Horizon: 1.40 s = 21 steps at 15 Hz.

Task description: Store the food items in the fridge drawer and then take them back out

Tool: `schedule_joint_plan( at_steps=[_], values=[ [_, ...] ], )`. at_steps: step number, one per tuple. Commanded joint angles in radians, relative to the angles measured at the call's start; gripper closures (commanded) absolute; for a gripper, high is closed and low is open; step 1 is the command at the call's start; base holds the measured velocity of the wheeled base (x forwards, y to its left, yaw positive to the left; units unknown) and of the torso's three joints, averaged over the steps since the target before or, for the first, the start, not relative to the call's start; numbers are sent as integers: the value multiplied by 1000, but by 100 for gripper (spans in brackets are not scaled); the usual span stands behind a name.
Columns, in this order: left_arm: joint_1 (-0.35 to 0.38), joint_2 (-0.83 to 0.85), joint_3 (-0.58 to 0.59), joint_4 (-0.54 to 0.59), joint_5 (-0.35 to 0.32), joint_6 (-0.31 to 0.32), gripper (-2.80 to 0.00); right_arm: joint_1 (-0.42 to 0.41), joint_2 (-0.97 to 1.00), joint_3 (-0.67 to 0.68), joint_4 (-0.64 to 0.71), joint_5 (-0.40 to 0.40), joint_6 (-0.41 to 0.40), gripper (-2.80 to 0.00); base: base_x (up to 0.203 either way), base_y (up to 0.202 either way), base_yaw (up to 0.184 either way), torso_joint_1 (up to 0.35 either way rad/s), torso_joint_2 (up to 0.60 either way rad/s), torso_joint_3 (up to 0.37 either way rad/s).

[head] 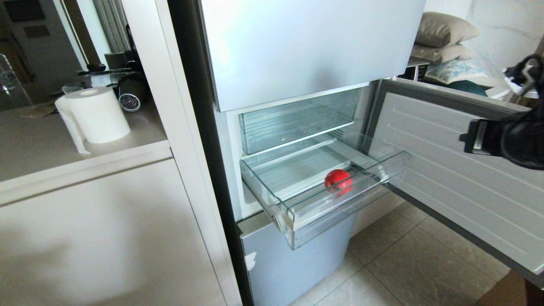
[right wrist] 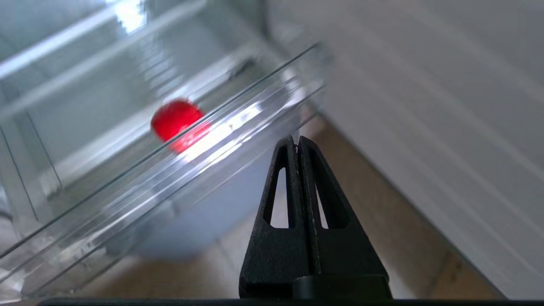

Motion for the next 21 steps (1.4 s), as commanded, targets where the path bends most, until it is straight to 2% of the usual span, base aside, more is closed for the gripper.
schedule_joint_plan(
  at_steps=[1,5,7,10,17,21],
  values=[
    [0,1,0,0,0,1,0,41,245,-195,120,-2,2,0,0,0,0,0,0,0],
    [0,1,0,0,0,1,0,58,475,-491,335,10,2,0,0,0,0,0,0,0],
    [0,1,0,0,0,1,0,57,469,-496,359,58,5,0,0,0,0,0,0,0],
    [0,1,0,0,0,1,0,56,294,-396,364,92,26,0,0,0,0,0,0,0],
    [0,1,0,1,0,1,0,5,-276,32,357,118,57,0,0,0,0,0,0,0],
    [0,1,0,0,0,1,0,-4,-402,159,356,165,49,0,0,0,0,0,0,0]
  ],
)
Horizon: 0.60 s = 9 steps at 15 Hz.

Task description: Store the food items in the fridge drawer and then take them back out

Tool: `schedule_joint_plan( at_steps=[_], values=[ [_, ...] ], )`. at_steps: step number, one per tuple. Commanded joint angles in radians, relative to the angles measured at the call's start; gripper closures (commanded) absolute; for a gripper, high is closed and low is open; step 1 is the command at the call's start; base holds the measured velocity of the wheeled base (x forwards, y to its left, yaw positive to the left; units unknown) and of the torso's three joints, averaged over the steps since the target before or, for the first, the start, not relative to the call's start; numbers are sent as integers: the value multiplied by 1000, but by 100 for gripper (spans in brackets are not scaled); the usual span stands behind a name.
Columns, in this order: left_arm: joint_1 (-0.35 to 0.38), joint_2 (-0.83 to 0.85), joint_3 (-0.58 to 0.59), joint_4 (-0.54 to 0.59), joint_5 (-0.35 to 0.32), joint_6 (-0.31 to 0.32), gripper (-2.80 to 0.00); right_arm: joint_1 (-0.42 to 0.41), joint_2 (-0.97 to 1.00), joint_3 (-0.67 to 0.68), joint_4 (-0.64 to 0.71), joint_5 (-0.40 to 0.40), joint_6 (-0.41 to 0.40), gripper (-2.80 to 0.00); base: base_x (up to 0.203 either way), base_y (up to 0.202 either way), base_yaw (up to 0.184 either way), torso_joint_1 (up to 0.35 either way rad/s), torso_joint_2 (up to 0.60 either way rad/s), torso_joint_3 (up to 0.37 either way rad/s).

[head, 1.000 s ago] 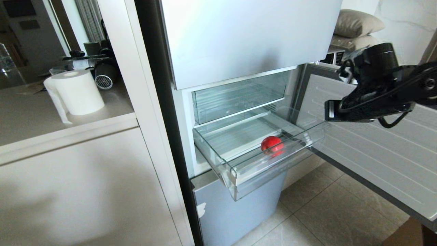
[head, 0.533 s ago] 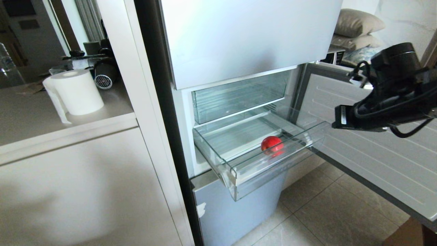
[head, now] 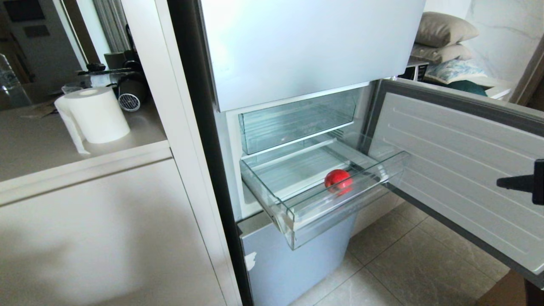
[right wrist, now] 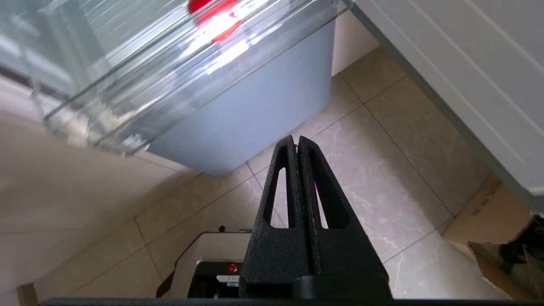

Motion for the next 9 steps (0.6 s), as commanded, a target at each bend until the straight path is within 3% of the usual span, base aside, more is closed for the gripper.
schedule_joint_plan(
  at_steps=[1,9],
  values=[
    [2,1,0,0,0,1,0,-3,-103,54,2,4,-9,0,0,0,0,0,0,0],
    [0,1,0,1,-2,2,0,-3,-170,121,2,2,-48,0,9,0,0,-1,0,1]
  ],
)
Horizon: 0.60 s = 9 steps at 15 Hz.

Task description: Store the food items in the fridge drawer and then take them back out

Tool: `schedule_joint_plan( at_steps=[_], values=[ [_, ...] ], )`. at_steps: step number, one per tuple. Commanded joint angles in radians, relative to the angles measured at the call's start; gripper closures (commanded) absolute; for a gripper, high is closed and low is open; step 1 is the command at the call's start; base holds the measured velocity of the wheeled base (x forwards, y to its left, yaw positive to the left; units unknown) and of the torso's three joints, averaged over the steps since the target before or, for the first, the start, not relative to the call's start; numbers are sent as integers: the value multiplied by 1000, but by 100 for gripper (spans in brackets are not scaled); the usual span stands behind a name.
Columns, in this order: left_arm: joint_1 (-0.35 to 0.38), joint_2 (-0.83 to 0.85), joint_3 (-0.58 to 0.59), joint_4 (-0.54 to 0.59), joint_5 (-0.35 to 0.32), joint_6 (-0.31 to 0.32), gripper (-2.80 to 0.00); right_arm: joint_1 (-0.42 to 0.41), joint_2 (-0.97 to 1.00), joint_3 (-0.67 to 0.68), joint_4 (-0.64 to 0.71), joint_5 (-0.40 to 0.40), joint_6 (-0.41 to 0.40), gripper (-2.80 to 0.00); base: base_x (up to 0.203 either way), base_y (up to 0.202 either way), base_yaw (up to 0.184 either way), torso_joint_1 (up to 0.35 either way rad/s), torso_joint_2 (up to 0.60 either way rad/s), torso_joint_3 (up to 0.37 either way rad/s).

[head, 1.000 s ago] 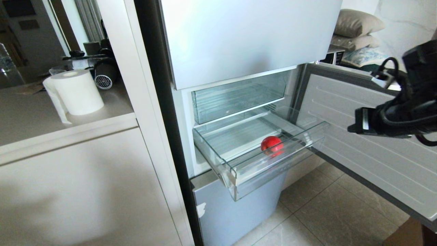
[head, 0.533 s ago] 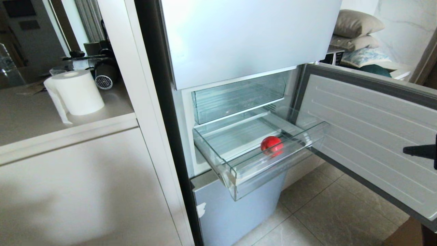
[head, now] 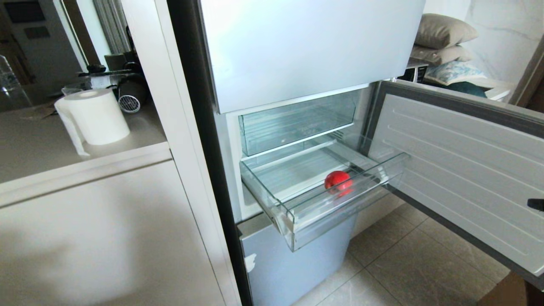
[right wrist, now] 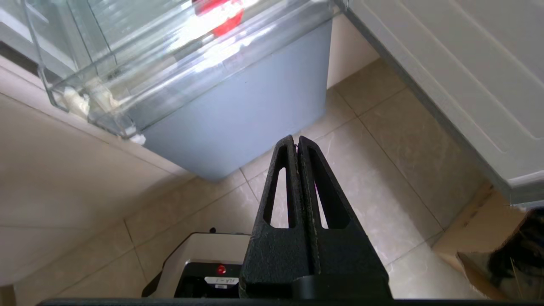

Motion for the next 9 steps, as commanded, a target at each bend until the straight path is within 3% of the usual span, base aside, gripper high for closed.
schedule_joint_plan(
  at_steps=[1,5,9],
  values=[
    [0,1,0,0,0,0,0,0,-2,8,2,3,0,0,152,0,-3,-7,-5,5],
    [0,1,0,0,0,0,0,2,56,2,2,11,2,0,196,0,0,9,6,5],
    [1,1,0,0,0,0,0,6,188,-34,-6,130,-47,0,172,0,1,8,3,1]
  ],
)
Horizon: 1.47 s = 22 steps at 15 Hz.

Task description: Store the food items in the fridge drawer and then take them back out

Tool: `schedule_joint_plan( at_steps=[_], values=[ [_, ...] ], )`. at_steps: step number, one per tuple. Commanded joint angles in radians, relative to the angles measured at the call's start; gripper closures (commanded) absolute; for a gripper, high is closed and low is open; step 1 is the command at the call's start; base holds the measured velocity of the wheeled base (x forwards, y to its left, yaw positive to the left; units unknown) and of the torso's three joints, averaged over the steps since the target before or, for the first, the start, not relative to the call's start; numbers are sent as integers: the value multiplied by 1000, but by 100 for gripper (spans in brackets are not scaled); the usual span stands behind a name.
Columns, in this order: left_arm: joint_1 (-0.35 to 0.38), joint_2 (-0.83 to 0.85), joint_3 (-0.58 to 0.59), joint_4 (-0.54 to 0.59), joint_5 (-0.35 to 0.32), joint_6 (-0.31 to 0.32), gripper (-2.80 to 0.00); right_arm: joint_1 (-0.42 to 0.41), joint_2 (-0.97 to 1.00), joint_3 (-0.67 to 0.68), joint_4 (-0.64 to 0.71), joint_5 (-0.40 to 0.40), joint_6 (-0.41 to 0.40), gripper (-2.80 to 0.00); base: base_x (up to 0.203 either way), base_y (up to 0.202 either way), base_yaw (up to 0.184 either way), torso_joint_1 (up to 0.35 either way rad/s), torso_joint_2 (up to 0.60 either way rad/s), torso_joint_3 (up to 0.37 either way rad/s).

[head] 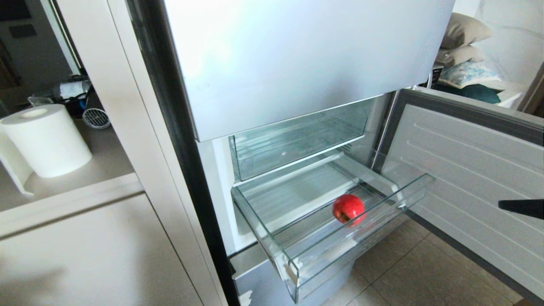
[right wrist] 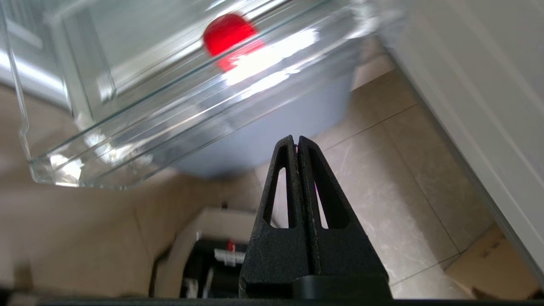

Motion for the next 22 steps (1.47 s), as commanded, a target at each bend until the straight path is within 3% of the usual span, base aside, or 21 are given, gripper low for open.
schedule_joint_plan(
  at_steps=[1,5,9,10,11,13,22],
  values=[
    [0,1,0,-1,1,-3,0,2,141,-30,1,45,-53,0,0,0,0,0,0,0],
    [0,1,0,0,1,-1,0,64,376,-124,-29,62,-98,0,0,0,0,0,0,0],
    [1,1,0,-1,1,-2,0,200,570,-284,-12,29,-104,0,0,0,0,0,0,0],
    [1,1,0,-1,1,-1,0,239,604,-319,17,-14,-100,-53,0,0,0,0,0,0],
    [0,1,0,-1,1,-1,0,268,629,-343,32,-64,-86,-280,0,0,0,0,0,0],
    [0,1,0,-1,1,-2,0,290,656,-401,61,-121,-61,-280,0,0,0,0,0,0],
    [0,1,0,0,1,-2,0,257,948,-764,250,-151,-34,-280,0,0,0,0,0,0]
  ],
)
